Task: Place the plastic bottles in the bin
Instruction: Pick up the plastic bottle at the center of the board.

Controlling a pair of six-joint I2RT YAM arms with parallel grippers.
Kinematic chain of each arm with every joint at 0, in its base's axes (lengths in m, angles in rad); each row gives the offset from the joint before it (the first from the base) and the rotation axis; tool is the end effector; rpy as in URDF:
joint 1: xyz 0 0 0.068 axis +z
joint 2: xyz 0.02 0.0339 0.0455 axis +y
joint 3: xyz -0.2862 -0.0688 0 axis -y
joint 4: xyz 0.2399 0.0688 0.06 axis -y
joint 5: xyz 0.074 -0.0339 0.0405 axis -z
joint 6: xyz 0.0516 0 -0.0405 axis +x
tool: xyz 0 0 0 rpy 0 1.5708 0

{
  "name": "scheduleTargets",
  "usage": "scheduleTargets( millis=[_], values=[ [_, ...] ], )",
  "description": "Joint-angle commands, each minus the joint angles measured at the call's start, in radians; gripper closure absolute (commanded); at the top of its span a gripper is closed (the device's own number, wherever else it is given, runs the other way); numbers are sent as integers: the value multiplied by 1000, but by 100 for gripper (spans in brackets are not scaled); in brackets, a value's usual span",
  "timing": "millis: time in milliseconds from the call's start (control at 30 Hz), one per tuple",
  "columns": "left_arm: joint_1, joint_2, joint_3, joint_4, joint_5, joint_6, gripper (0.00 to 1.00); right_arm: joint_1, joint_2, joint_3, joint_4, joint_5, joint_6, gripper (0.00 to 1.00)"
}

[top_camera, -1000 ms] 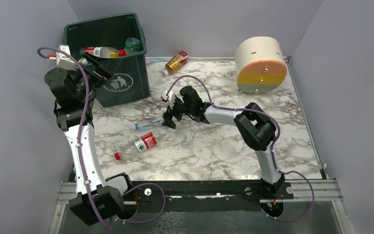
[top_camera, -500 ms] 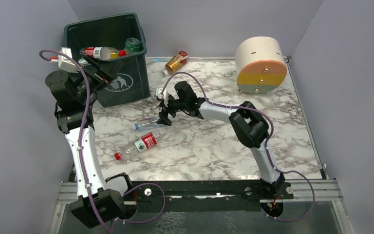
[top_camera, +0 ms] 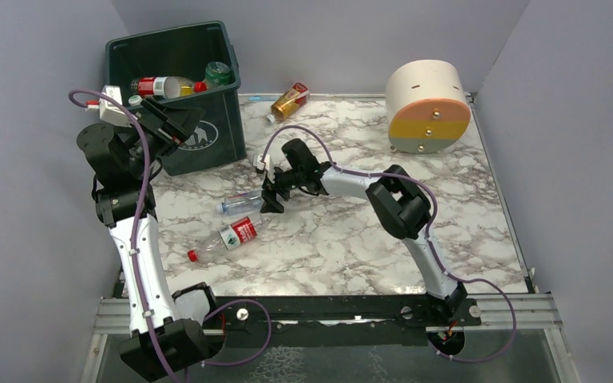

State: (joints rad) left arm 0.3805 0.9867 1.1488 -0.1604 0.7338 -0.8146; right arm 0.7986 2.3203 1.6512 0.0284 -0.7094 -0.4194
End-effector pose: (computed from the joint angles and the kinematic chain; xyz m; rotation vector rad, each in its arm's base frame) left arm 0.2000 0.0428 0.4504 -0.3751 1.6013 -0.9071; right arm 0.3465 0.4039 0.1536 -1.5695 1.5466 0.9928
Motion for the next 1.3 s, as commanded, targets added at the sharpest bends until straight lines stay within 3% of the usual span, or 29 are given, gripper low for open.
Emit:
scheduleTargets(
  millis=[0, 167, 300, 500, 700, 1267],
  values=[
    [6, -10, -9, 2, 33, 6, 1, 7, 17, 12, 14, -17, 18, 16],
    [5, -11, -15, -1, 46, 8, 1, 7, -2, -13, 53, 1, 52, 36],
    [5, -12, -16, -5, 53, 10, 1, 7, -16, -23, 65, 6, 70, 43],
    [5, -13, -8, -8, 63, 7, 1, 7, -64, -80, 71, 40, 81, 48],
    [5, -17, -4, -7, 80, 2, 1, 7, -132, -148, 54, 176, 122, 55],
    [-44, 5, -24, 38, 123, -40, 1, 5, -330, -313, -6, 362, 240, 55]
  ],
)
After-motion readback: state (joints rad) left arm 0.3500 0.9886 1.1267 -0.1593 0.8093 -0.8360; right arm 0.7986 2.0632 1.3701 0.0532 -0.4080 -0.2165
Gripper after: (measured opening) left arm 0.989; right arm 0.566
